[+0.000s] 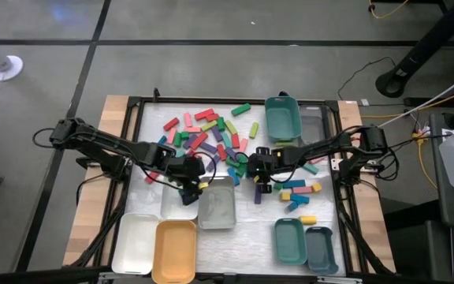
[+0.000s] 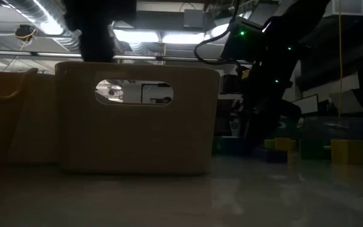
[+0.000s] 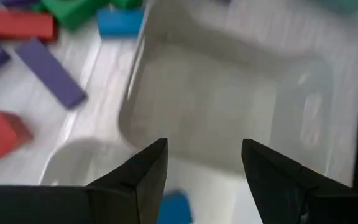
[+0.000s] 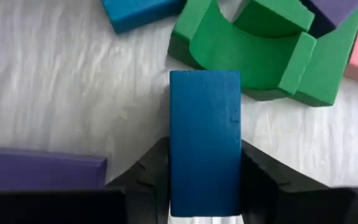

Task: Sort blocks
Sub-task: Put the blue block into the top white bin

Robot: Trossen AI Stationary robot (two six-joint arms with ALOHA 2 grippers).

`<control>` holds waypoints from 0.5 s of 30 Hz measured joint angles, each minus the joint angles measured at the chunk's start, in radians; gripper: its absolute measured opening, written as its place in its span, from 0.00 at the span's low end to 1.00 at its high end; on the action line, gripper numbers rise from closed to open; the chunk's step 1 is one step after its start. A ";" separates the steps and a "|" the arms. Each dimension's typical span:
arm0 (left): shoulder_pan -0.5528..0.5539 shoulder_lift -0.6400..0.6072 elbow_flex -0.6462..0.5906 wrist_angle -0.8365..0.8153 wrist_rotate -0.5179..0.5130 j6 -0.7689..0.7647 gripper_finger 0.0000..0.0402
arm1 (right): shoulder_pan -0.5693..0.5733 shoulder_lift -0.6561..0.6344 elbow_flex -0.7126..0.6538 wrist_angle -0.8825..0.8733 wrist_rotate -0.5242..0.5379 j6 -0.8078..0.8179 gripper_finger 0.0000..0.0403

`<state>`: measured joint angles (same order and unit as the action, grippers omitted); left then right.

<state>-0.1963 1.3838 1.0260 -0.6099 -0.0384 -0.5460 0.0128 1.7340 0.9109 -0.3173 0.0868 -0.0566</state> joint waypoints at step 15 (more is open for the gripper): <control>0.115 -0.022 0.000 0.183 -0.022 -0.206 0.48 | 0.000 0.005 0.326 -0.178 0.046 -0.177 0.32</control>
<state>-0.0816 1.3615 1.0260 -0.4269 -0.0601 -0.7521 0.0128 1.7390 1.2367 -0.4953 0.1330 -0.2339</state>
